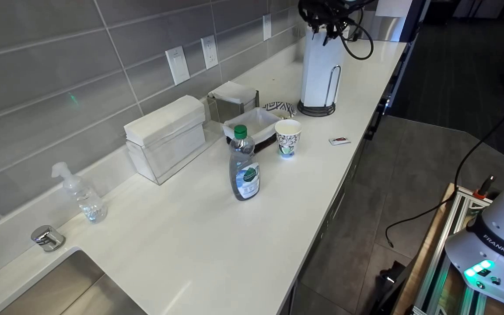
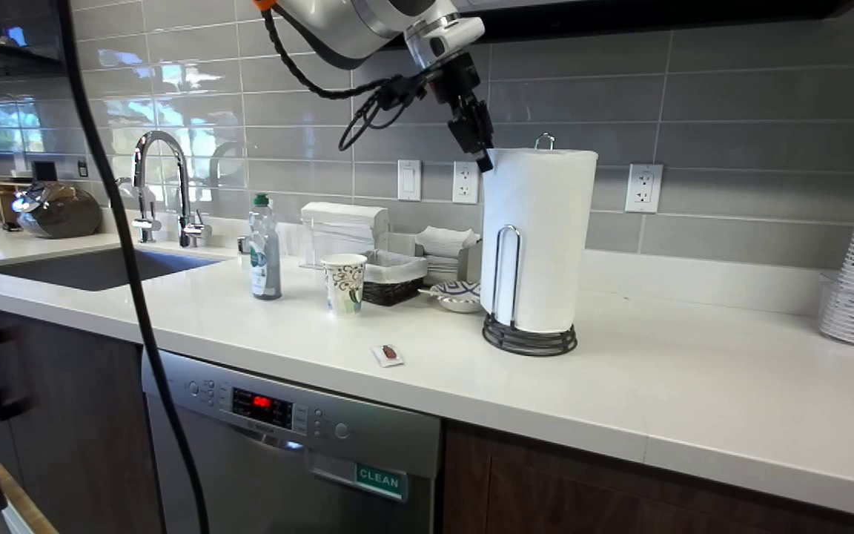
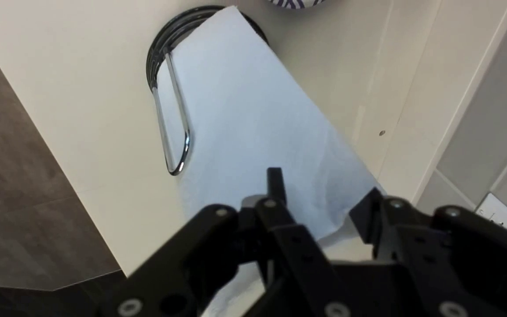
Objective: Tear one paper towel from the roll.
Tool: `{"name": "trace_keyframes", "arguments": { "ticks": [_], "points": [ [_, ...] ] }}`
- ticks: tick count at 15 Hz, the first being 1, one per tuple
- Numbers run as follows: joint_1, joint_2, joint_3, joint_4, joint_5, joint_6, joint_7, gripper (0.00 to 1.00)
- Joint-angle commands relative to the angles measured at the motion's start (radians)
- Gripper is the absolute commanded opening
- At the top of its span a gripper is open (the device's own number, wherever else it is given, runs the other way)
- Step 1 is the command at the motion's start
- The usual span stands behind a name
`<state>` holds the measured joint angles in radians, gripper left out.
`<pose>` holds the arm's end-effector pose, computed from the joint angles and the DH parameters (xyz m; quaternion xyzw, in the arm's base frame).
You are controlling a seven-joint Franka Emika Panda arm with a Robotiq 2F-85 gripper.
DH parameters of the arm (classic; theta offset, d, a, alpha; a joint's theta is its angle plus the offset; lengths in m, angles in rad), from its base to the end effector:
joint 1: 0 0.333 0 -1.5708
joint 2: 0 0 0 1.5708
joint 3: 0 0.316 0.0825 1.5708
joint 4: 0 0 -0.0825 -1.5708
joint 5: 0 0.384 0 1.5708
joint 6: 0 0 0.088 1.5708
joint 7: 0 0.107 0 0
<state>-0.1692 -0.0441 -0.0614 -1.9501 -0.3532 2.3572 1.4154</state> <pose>0.5678 -0.1386 0.5467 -0.7209 0.6403 -0.2651 0.0007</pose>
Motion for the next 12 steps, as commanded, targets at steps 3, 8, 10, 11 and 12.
{"name": "trace_keyframes", "arguments": {
  "ticks": [3,8,10,11,12],
  "points": [
    [0.016,-0.022,-0.014,-0.013,0.025,-0.033,-0.012,0.0],
    [0.017,-0.045,-0.011,-0.014,0.046,-0.17,-0.005,0.0],
    [0.013,-0.053,-0.013,-0.015,0.04,-0.209,0.005,0.0],
    [0.011,-0.058,-0.014,-0.016,0.032,-0.22,0.016,0.0],
    [0.007,-0.063,-0.016,-0.019,0.024,-0.224,0.03,0.0]
  ]
}}
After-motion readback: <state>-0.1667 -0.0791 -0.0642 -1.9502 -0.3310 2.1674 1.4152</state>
